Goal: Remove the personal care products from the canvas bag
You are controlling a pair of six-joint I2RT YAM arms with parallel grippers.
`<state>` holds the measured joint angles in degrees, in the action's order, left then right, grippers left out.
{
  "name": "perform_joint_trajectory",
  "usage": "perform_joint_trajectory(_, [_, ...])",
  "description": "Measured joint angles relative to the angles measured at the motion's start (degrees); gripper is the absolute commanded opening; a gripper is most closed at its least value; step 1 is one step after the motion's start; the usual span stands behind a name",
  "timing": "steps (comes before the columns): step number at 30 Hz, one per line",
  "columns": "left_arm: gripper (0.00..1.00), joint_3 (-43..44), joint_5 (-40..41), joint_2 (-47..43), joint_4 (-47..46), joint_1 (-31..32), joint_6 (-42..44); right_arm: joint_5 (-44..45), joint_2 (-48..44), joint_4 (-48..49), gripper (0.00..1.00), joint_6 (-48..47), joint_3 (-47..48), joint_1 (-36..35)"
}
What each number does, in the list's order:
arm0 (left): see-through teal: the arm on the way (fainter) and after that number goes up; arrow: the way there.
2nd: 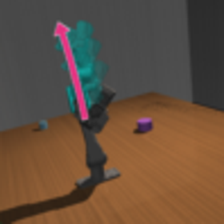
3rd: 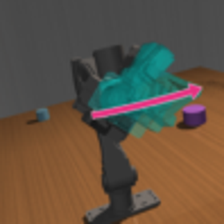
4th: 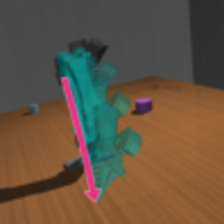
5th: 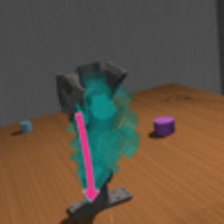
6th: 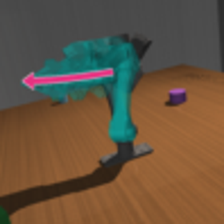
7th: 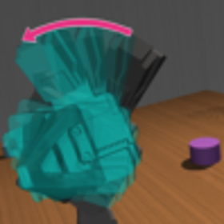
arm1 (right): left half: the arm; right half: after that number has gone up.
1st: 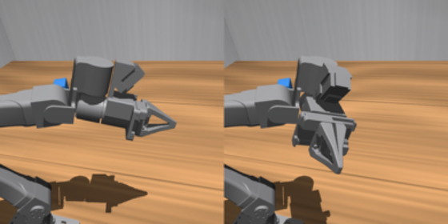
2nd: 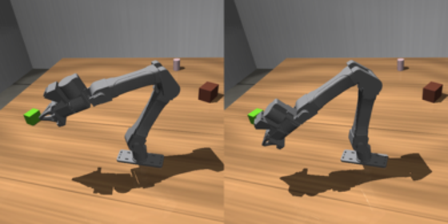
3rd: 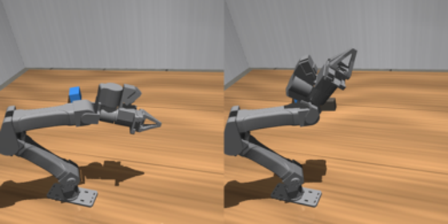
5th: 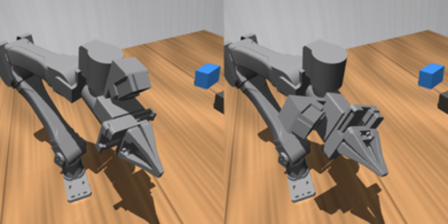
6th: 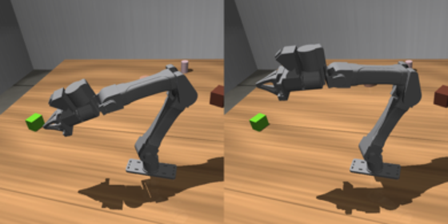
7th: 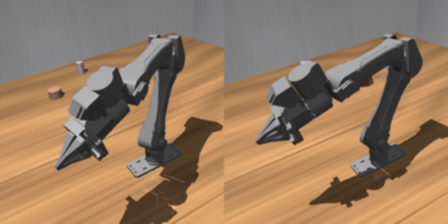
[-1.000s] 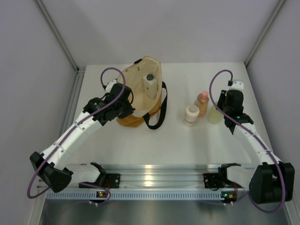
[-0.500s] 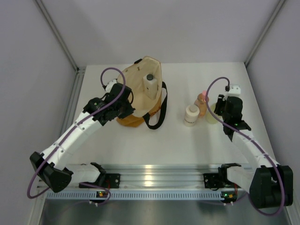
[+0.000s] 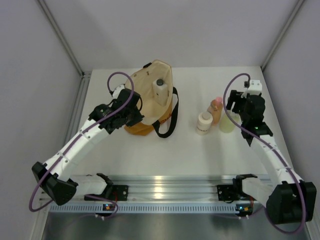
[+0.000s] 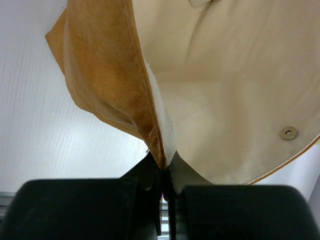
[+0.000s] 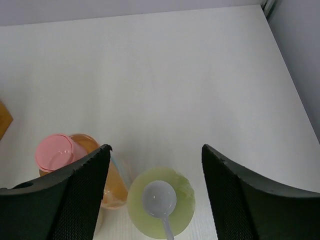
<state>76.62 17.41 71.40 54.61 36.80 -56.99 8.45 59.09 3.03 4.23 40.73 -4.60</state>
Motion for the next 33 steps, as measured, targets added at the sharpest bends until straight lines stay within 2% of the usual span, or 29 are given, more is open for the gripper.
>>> perform_joint_trajectory(6, [0.00,0.0,0.0,0.0,0.0,0.0,0.2,-1.9,-0.3,-3.6,0.78,0.5,6.8,0.0])
perform_joint_trajectory(12, [0.00,0.0,0.1,0.0,0.0,0.0,0.2,-10.1,2.9,-9.4,0.78,3.4,20.7,-1.4])
perform_joint_trajectory(15, [0.00,0.1,0.2,0.0,0.0,0.0,0.5,-11.9,6.3,-12.8,0.78,3.8,28.0,-6.7])
perform_joint_trajectory(19, [0.00,0.8,-0.1,0.6,0.0,0.0,1.7,-11.8,12.8,-17.0,0.77,2.6,37.4,-18.3])
perform_joint_trajectory(24, [0.00,1.5,-1.2,1.7,-0.2,0.0,3.4,-10.5,20.1,-21.6,0.77,1.3,45.4,-29.3])
perform_joint_trajectory(28, [0.00,1.8,-2.1,2.2,-0.2,0.0,4.6,-8.2,25.2,-24.3,0.76,-0.3,52.4,-35.1])
perform_joint_trajectory(33, [0.00,1.9,-2.5,2.3,-0.2,0.0,5.0,-6.2,30.7,-25.4,0.75,-2.0,59.3,-39.1])
